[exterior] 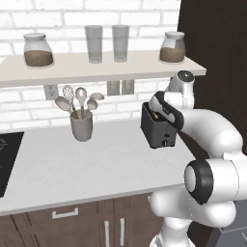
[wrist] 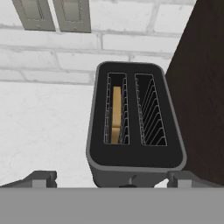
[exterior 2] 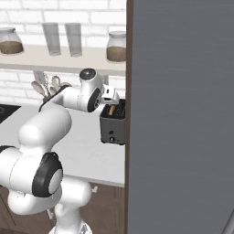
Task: Start the toaster. Once the lever pops up, take the bread to the plate on the dining counter.
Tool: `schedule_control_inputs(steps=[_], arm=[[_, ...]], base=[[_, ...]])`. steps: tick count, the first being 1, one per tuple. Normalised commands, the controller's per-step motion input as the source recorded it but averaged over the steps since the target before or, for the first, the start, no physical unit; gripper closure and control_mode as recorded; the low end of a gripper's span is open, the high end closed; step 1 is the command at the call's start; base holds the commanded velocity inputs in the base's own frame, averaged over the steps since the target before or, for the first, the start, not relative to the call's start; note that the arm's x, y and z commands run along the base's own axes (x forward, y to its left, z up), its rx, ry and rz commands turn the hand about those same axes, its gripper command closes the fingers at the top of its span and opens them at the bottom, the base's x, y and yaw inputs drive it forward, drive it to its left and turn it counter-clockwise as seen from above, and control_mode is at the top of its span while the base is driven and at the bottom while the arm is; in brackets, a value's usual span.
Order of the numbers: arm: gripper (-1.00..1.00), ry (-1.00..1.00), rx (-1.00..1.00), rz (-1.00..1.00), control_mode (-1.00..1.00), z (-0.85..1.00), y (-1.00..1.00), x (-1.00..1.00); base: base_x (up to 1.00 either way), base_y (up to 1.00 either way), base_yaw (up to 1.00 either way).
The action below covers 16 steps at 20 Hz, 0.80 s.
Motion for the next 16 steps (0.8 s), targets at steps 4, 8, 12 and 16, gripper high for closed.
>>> schedule_control_inputs(steps=[4,8,12,16], arm=[[-1.00,0.00,0.00,0.00,-1.00,0.00,0.00,0.00],[-1.00,0.00,0.00,0.00,-1.00,0.00,0.00,0.00],[-1.00,0.00,0.00,0.00,-1.00,0.00,0.00,0.00],[-1.00,0.00,0.00,0.00,-1.00,0.00,0.00,0.00]], base=[[0.00,0.00,0.00],[0.00,0.00,0.00],[0.00,0.00,0.00],[0.00,0.00,0.00]])
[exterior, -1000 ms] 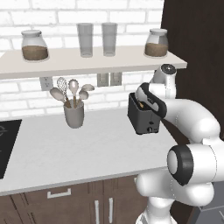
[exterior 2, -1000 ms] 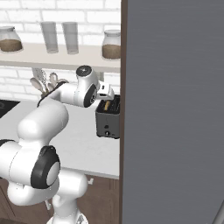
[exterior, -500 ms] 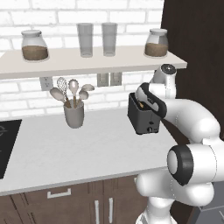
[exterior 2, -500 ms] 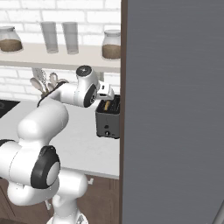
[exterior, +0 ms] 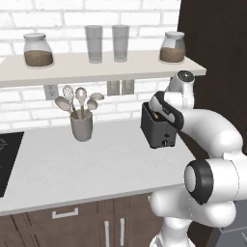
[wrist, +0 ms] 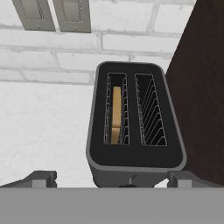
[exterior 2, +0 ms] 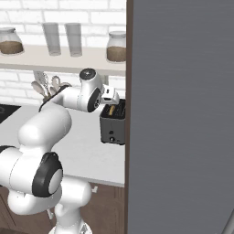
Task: Start the toaster. Once the lever pops up, take the bread to the plate on the dining counter.
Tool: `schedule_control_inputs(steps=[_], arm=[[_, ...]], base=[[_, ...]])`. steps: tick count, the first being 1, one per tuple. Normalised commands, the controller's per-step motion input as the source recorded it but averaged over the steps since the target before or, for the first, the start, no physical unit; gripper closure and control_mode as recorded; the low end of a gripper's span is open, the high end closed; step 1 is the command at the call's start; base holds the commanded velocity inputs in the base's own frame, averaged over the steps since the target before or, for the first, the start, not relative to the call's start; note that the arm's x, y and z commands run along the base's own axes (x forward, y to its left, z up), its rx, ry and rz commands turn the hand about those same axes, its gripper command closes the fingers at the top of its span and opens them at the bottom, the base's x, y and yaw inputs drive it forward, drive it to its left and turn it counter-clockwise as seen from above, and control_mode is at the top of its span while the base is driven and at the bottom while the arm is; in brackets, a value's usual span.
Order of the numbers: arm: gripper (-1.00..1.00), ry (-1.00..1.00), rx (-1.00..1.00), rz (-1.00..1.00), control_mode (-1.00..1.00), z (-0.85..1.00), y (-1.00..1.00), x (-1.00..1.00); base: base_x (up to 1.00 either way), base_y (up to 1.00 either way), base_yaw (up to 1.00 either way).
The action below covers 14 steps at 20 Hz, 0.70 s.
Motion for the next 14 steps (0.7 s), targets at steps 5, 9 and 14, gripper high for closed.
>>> schedule_control_inputs(steps=[5,9,14], arm=[[-1.00,0.00,0.00,0.00,-1.00,0.00,0.00,0.00],[-1.00,0.00,0.00,0.00,-1.00,0.00,0.00,0.00],[-1.00,0.00,0.00,0.00,-1.00,0.00,0.00,0.00]], base=[[0.00,0.00,0.00],[0.00,0.00,0.00],[0.00,0.00,0.00]])
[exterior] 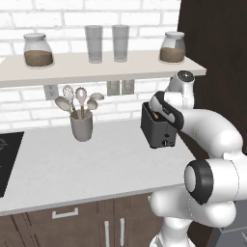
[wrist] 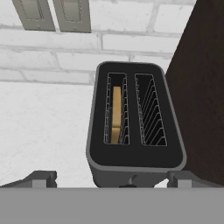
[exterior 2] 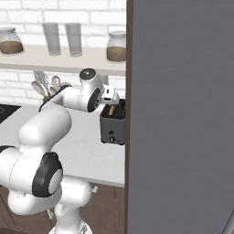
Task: Start the toaster. Once the lever pops up, take the bread to the plate on the dining counter.
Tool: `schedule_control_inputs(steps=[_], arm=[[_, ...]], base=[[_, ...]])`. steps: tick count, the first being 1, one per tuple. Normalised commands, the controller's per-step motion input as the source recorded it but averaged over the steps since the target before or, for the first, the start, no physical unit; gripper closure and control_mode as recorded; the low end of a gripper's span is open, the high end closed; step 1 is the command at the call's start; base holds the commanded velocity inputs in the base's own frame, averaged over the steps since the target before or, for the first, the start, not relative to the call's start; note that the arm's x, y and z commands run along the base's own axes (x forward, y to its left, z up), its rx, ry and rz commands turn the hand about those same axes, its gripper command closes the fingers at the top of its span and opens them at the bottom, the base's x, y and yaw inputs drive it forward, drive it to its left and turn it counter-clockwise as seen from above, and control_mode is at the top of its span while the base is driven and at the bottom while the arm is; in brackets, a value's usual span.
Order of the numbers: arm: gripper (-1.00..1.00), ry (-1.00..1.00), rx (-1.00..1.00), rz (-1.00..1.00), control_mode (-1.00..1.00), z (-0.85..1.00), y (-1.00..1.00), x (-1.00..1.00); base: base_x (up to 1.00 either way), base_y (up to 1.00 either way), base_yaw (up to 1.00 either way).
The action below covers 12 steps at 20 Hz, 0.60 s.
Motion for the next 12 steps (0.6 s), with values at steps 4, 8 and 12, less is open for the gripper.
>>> schedule_control_inputs(steps=[4,8,12], arm=[[-1.00,0.00,0.00,0.00,-1.00,0.00,0.00,0.00],[-1.00,0.00,0.00,0.00,-1.00,0.00,0.00,0.00],[-1.00,0.00,0.00,0.00,-1.00,0.00,0.00,0.00]], base=[[0.00,0.00,0.00],[0.00,0.00,0.00],[0.00,0.00,0.00]])
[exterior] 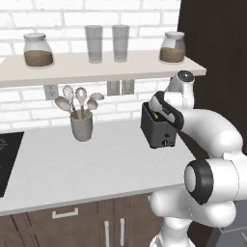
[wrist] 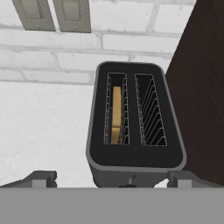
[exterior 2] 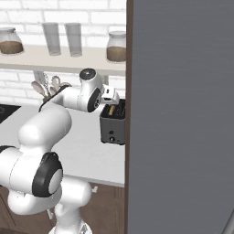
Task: Start the toaster. Once the lever pops up, take the bread to the plate on the dining counter.
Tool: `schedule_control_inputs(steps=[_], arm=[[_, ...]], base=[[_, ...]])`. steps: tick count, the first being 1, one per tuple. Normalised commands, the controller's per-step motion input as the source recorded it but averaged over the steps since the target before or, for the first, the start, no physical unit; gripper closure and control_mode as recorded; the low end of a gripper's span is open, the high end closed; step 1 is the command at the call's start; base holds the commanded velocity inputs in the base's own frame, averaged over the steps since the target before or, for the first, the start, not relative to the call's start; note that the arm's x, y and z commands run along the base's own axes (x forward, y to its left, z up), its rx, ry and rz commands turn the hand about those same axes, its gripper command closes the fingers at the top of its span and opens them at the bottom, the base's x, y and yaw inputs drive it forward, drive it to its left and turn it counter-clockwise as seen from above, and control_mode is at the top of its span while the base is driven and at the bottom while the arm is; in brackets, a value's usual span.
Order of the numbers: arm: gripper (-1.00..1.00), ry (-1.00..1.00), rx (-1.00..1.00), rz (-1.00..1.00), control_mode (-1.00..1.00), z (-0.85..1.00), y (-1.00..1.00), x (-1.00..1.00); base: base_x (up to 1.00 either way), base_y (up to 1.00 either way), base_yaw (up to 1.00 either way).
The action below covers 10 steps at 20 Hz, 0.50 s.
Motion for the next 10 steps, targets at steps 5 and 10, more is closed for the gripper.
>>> schedule_control_inputs(steps=[5,10], arm=[[-1.00,0.00,0.00,0.00,-1.00,0.00,0.00,0.00],[-1.00,0.00,0.00,0.00,-1.00,0.00,0.00,0.00]], base=[[0.00,0.00,0.00],[0.00,0.00,0.00]])
